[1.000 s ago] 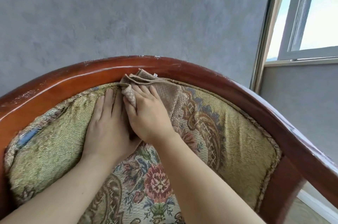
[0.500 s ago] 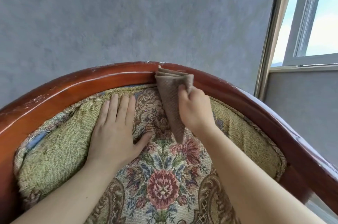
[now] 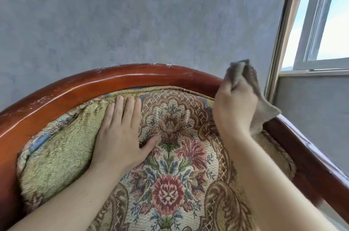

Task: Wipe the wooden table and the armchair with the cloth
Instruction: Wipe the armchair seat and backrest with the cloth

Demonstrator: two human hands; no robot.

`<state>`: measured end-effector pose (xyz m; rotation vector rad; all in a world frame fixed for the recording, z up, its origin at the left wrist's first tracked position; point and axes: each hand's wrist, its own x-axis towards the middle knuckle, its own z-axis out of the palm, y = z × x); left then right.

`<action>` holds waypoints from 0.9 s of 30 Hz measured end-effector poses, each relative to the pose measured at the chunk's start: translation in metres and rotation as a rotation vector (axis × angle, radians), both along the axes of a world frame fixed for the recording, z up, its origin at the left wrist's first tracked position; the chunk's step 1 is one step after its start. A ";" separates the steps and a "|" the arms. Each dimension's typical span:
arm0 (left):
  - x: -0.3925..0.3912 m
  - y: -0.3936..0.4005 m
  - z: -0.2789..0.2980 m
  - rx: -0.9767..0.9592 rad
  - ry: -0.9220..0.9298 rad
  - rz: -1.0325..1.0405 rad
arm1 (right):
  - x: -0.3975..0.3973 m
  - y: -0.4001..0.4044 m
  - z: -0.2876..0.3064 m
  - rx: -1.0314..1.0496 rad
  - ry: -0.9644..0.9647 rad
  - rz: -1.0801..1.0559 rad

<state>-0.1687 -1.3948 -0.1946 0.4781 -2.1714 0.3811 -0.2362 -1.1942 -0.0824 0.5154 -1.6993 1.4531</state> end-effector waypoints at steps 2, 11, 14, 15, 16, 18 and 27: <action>0.000 0.000 0.000 0.004 0.000 -0.002 | -0.014 -0.022 -0.025 0.375 -0.103 -0.042; 0.003 0.004 0.003 0.012 0.000 0.009 | -0.030 -0.070 -0.043 0.655 0.138 -0.189; 0.003 0.005 0.004 0.021 0.001 0.014 | -0.026 -0.080 -0.039 0.655 0.188 -0.116; 0.003 0.005 0.004 0.017 -0.003 0.013 | -0.023 -0.084 -0.039 0.648 0.213 -0.078; 0.003 0.005 0.004 0.012 -0.005 0.011 | -0.018 -0.091 -0.040 0.613 0.241 -0.013; 0.003 0.004 0.005 0.016 0.002 -0.003 | -0.005 -0.104 -0.041 0.503 0.274 0.176; 0.002 -0.003 0.002 -0.027 -0.009 -0.005 | -0.031 -0.065 -0.039 0.906 0.456 0.043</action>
